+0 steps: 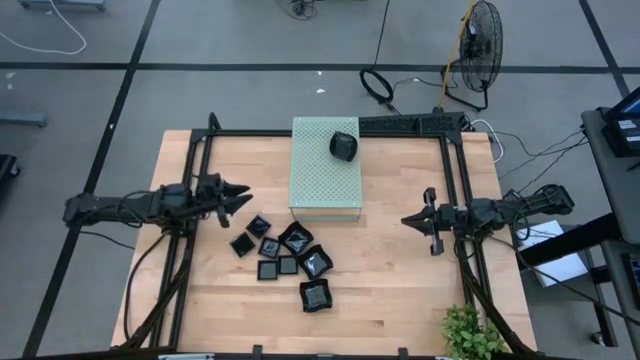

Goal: Pick & Place Mini shaped plates
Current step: Put the black square plate on the shelf

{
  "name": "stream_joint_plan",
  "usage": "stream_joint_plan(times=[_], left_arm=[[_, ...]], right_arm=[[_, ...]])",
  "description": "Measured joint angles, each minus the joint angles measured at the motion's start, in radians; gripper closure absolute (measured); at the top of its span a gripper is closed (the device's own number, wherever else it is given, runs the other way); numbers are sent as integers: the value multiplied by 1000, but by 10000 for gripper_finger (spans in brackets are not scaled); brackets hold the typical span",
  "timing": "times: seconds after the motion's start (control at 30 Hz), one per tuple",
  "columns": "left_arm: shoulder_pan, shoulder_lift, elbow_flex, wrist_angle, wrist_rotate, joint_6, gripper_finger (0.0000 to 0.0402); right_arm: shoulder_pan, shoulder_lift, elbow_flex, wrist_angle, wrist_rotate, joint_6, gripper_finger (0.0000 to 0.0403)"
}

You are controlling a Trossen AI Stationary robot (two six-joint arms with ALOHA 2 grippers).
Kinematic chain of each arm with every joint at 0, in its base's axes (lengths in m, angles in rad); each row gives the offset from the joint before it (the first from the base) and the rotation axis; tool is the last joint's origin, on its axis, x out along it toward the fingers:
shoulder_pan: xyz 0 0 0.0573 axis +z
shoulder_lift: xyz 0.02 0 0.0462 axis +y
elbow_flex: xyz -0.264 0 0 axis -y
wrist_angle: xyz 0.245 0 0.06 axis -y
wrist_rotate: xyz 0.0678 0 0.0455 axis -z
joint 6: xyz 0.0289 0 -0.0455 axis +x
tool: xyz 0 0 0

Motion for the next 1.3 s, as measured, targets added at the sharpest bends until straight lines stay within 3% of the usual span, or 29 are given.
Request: stream_joint_plan(times=[0.2,0.37,0.47,0.67,0.9,1.3], left_arm=[[0,287,191,-196,44,-84,227],[0,538,364,-415,207,-179,227],[-10,666,416,-494,313,-258,227],[-24,864,429,-658,369,-353,227],[-24,963,430,-775,399,-447,227],[-34,967,410,-826,370,-448,227]], right_arm=[[0,3,0,3,0,0,396],[0,3,0,7,-1,0,395],[0,3,0,8,-1,0,396],[0,3,0,10,-1,0,395],[0,3,0,10,-1,0,394],[0,3,0,10,-2,0,394]])
